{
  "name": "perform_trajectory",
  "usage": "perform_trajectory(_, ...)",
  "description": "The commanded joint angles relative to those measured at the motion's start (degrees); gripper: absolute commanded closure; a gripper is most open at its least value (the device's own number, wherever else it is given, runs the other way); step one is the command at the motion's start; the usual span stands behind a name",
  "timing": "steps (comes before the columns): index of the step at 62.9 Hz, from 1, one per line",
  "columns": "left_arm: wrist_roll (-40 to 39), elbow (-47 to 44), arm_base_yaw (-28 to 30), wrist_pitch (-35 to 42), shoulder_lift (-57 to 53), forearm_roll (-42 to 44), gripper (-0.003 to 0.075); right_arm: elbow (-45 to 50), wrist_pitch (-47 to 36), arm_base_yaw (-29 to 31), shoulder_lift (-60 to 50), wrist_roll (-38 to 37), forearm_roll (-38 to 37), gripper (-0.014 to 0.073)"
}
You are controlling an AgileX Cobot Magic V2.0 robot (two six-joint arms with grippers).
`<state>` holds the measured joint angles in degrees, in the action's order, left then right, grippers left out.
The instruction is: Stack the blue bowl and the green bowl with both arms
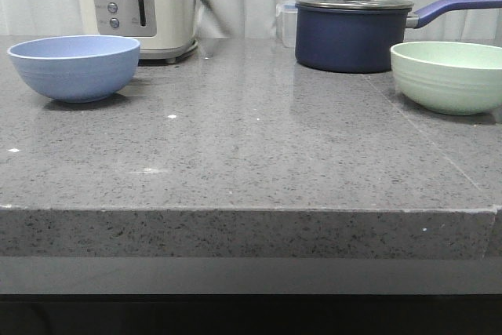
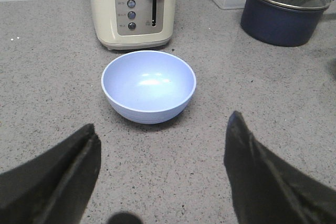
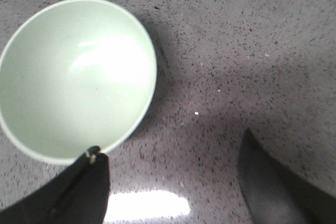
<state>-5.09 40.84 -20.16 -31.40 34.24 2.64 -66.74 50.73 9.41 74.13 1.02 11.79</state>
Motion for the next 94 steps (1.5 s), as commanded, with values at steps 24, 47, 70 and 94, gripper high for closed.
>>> perform_trajectory(24, -0.1, 1.5, -0.5, 4.3, 0.5, 0.2, 0.0229, -10.3, -1.9, 1.8, 17.0, 12.5, 16.4, 0.0177)
perform_trajectory(47, -0.1, 1.5, -0.5, 4.2, 0.5, 0.2, 0.0229, -10.3, -3.8, 1.8, 19.9, 14.4, 18.1, 0.0456)
perform_trajectory(70, -0.1, 1.5, -0.5, 4.1, 0.5, 0.2, 0.0229, -10.4, -3.6, 1.8, 18.6, 15.1, 18.0, 0.0655)
perform_trajectory(94, -0.1, 1.5, -0.5, 4.2, 0.5, 0.2, 0.0229, -20.8, -2.1, -15.0, 18.6, 8.6, 10.1, 0.0647)
